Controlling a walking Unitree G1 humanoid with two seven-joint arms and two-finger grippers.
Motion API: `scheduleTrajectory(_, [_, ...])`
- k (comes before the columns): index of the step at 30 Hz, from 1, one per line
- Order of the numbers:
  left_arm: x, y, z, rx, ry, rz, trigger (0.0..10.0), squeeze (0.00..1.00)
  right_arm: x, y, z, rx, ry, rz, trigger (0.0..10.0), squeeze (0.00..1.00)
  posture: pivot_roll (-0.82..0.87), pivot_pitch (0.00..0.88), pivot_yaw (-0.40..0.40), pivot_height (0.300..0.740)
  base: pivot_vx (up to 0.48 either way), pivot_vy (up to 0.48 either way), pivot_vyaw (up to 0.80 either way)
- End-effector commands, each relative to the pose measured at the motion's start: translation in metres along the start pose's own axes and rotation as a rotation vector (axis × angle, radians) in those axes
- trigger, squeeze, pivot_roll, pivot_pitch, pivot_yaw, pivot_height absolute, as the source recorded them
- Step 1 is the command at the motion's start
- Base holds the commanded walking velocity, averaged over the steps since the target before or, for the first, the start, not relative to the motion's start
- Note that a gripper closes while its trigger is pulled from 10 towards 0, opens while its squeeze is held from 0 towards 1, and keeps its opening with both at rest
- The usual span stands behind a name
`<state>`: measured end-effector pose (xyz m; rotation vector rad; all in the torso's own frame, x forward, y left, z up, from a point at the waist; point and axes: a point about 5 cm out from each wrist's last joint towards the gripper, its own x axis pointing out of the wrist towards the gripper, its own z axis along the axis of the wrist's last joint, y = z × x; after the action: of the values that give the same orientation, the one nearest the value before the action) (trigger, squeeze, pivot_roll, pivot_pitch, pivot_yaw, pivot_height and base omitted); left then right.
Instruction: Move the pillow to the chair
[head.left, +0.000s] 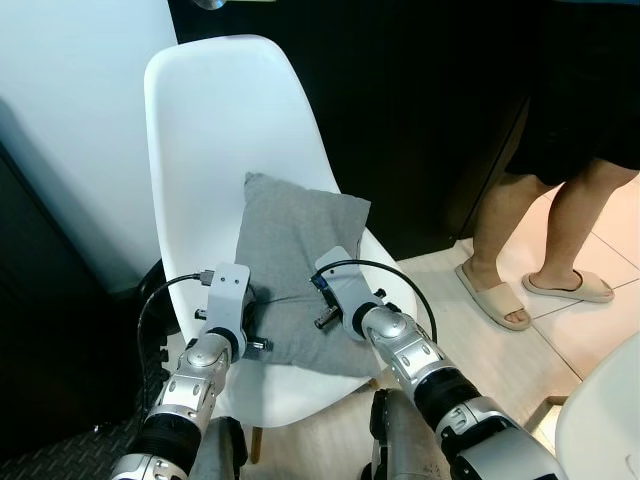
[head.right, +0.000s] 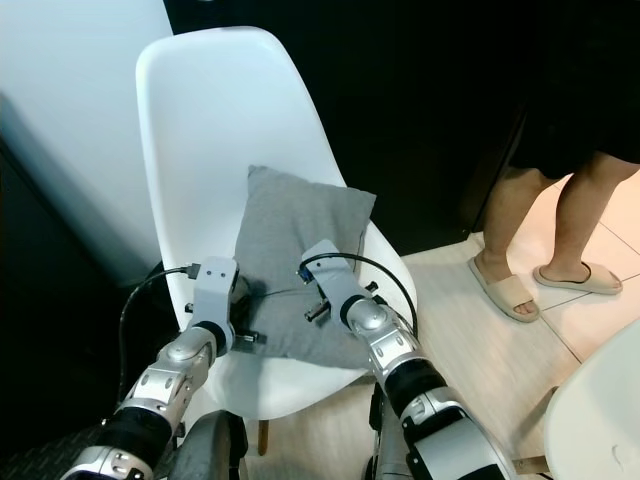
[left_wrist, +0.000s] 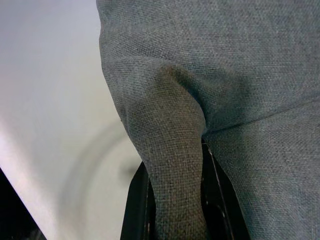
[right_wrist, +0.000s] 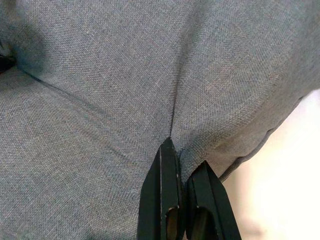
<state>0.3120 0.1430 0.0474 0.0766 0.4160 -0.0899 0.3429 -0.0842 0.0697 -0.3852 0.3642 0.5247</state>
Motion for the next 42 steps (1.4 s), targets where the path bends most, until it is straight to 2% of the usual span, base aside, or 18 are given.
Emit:
scheduleTrajectory(1, [-0.006,0.032,-0.021,0.025,0.085,0.135,10.0,0.00,-0.007,-0.018,-0.017,0.013,0.058,-0.068,10.0,0.00,0.02,0.044,-0.001,0.560,0.000,0.000,0.00])
scheduleTrajectory(2, [-0.006,0.030,-0.022,0.013,0.083,0.123,10.0,0.13,-0.006,-0.018,-0.017,0.028,0.057,-0.058,10.0,0.00,0.02,0.044,-0.001,0.560,0.000,0.000,0.00])
scheduleTrajectory(3, [-0.006,0.031,-0.020,-0.003,0.068,0.126,10.0,1.00,-0.006,-0.019,-0.017,0.040,0.058,-0.054,10.0,1.00,0.03,0.046,-0.002,0.560,0.000,0.000,0.00])
scheduleTrajectory(12, [-0.009,0.035,-0.015,-0.008,0.032,0.157,10.0,1.00,-0.006,-0.022,-0.014,0.059,0.051,-0.047,10.0,1.00,0.03,0.047,-0.004,0.560,0.000,0.000,0.00])
scheduleTrajectory(17, [-0.018,0.051,-0.002,0.013,-0.046,0.315,10.0,1.00,-0.009,-0.040,0.001,0.005,-0.004,-0.175,10.0,1.00,0.04,0.050,-0.001,0.560,0.000,0.000,0.00])
scheduleTrajectory(18, [-0.022,0.057,0.003,-0.005,-0.075,0.372,10.0,1.00,-0.011,-0.046,0.007,0.025,-0.040,-0.220,10.0,0.15,0.04,0.050,0.000,0.560,0.000,0.000,0.00])
scheduleTrajectory(19, [-0.022,0.057,0.003,-0.005,-0.075,0.372,10.0,1.00,-0.011,-0.046,0.007,0.025,-0.040,-0.220,10.0,0.15,0.04,0.050,0.000,0.560,0.000,0.000,0.00])
scheduleTrajectory(20, [-0.025,0.063,0.008,-0.022,-0.118,0.425,10.0,1.00,-0.013,-0.052,0.012,0.052,-0.081,-0.264,10.0,0.00,0.04,0.050,0.000,0.560,0.000,0.000,0.00])
scheduleTrajectory(21, [-0.029,0.067,0.020,-0.044,-0.201,0.458,10.0,0.63,-0.016,-0.059,0.019,0.097,-0.143,-0.315,10.0,0.00,0.04,0.053,-0.003,0.560,0.000,0.000,0.00])
scheduleTrajectory(22, [-0.029,0.067,0.020,-0.044,-0.201,0.458,10.0,0.63,-0.016,-0.059,0.019,0.097,-0.143,-0.315,10.0,0.00,0.04,0.053,-0.003,0.560,0.000,0.000,0.00])
scheduleTrajectory(23, [-0.035,0.065,0.043,-0.089,-0.372,0.445,10.0,0.00,-0.023,-0.067,0.029,0.173,-0.243,-0.383,10.0,0.00,0.05,0.051,-0.004,0.560,0.000,0.000,0.00])
scheduleTrajectory(24, [-0.035,0.065,0.043,-0.089,-0.372,0.445,10.0,0.00,-0.023,-0.067,0.029,0.173,-0.243,-0.383,10.0,0.00,0.05,0.051,-0.004,0.560,0.000,0.000,0.00])
scheduleTrajectory(26, [-0.033,0.050,0.059,-0.099,-0.468,0.311,10.0,0.00,-0.027,-0.065,0.033,0.222,-0.312,-0.362,10.0,0.00,0.04,0.049,0.001,0.560,0.000,0.000,0.00])
scheduleTrajectory(30, [-0.030,0.023,0.072,-0.114,-0.483,0.119,10.0,0.00,-0.030,-0.055,0.034,0.190,-0.352,-0.315,10.0,0.00,0.03,0.044,0.014,0.560,0.000,0.000,0.00])
scheduleTrajectory(32, [-0.032,0.018,0.075,-0.128,-0.486,0.090,10.0,0.00,-0.031,-0.053,0.034,0.179,-0.360,-0.310,10.0,0.00,0.03,0.044,0.015,0.560,0.000,0.000,0.00])
scheduleTrajectory(35, [-0.034,0.013,0.079,-0.050,-0.487,0.092,10.0,0.00,-0.033,-0.053,0.031,0.181,-0.337,-0.331,10.0,0.00,0.03,0.048,0.013,0.560,0.000,0.000,0.00])
scheduleTrajectory(37, [-0.030,0.016,0.076,0.044,-0.451,0.173,10.0,0.00,-0.035,-0.055,0.030,0.200,-0.330,-0.368,10.0,0.00,0.03,0.046,0.010,0.560,0.000,0.000,0.00])
scheduleTrajectory(42, [-0.028,0.019,0.076,0.024,-0.473,0.195,10.0,0.00,-0.037,-0.056,0.032,0.204,-0.343,-0.377,10.0,0.00,0.03,0.045,0.011,0.575,0.000,0.000,0.00])
